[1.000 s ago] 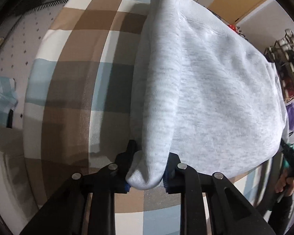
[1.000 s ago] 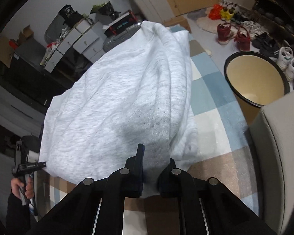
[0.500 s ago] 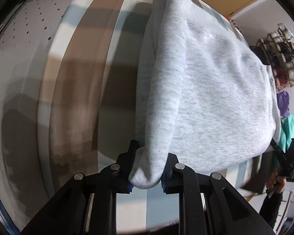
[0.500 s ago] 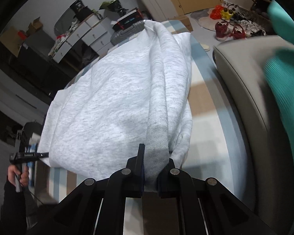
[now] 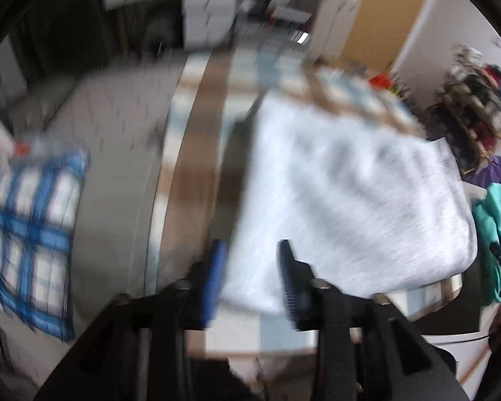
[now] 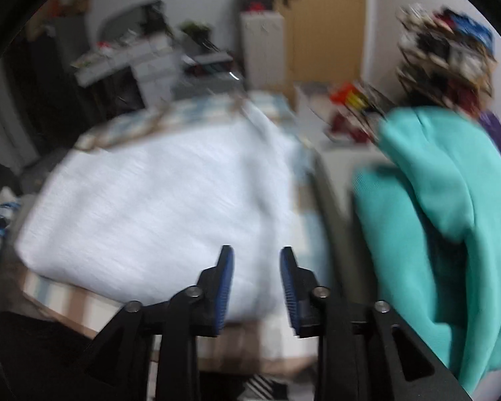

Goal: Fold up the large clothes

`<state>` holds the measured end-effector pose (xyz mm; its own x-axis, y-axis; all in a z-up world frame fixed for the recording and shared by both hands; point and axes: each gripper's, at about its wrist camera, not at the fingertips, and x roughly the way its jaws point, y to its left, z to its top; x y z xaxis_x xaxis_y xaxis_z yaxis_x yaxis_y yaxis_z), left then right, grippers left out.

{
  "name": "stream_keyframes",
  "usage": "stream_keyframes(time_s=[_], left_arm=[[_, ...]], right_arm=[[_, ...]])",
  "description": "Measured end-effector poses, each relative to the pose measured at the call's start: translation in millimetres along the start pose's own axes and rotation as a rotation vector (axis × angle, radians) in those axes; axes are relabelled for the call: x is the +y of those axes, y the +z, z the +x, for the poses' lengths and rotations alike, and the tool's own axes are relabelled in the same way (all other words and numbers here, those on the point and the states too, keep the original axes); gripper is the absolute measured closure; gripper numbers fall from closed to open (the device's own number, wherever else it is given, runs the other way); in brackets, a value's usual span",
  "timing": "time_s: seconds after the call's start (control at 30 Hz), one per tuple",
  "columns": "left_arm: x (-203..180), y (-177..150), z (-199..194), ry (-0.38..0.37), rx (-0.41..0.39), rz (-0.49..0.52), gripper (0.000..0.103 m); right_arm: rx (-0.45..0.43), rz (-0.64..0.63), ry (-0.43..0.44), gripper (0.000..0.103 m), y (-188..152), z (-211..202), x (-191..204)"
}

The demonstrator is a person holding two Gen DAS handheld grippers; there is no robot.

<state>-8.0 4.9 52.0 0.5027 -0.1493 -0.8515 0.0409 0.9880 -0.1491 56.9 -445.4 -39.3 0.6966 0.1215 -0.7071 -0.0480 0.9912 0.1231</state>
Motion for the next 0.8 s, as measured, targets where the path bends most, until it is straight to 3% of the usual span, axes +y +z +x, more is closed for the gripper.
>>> stream_keyframes(time_s=[0.03, 0.07, 0.17, 0.27, 0.4, 0.43, 0.47, 0.53, 0.67, 0.8], left_arm=[[-11, -1, -7, -0.082, -0.033, 0.015, 0.029], [-23, -3, -6, -0.183, -0.038, 0.027, 0.021], [-57, -5, 26, -0.265, 0.038, 0.117, 0.02], [-68, -12, 70, -0.233, 0.121, 0.172, 0.02], [-62, -17, 135, -0.162, 0.242, 0.106, 0.02], [-53, -17, 141, -0.171, 0.239, 0.081, 0.018], [-48, -17, 139, -0.181, 0.211, 0.09, 0.018], [-45, -17, 132, -0.141, 0.192, 0.135, 0.016], [-31, -11, 131, -0.183, 0.183, 0.128, 0.016], [-9, -6, 126, -0.179, 0.194, 0.103, 0.016]], right_arm=[[0.003, -0.026, 0.057, 0.047, 7, 3, 19], [0.013, -0.051, 0.102, 0.04, 13, 9, 37], [0.058, -0.097, 0.179, 0.041, 20, 35, 78], [0.133, -0.124, 0.216, 0.043, 17, 79, 109], [0.259, -0.16, 0.036, 0.044, -11, 140, 112], [0.286, -0.162, 0.02, 0.044, -23, 152, 107], [0.261, -0.166, 0.03, 0.044, -29, 155, 102], [0.23, -0.206, 0.01, 0.045, -32, 152, 104], [0.289, -0.179, -0.011, 0.045, -14, 146, 105], [0.179, -0.184, 0.042, 0.042, 12, 123, 108]])
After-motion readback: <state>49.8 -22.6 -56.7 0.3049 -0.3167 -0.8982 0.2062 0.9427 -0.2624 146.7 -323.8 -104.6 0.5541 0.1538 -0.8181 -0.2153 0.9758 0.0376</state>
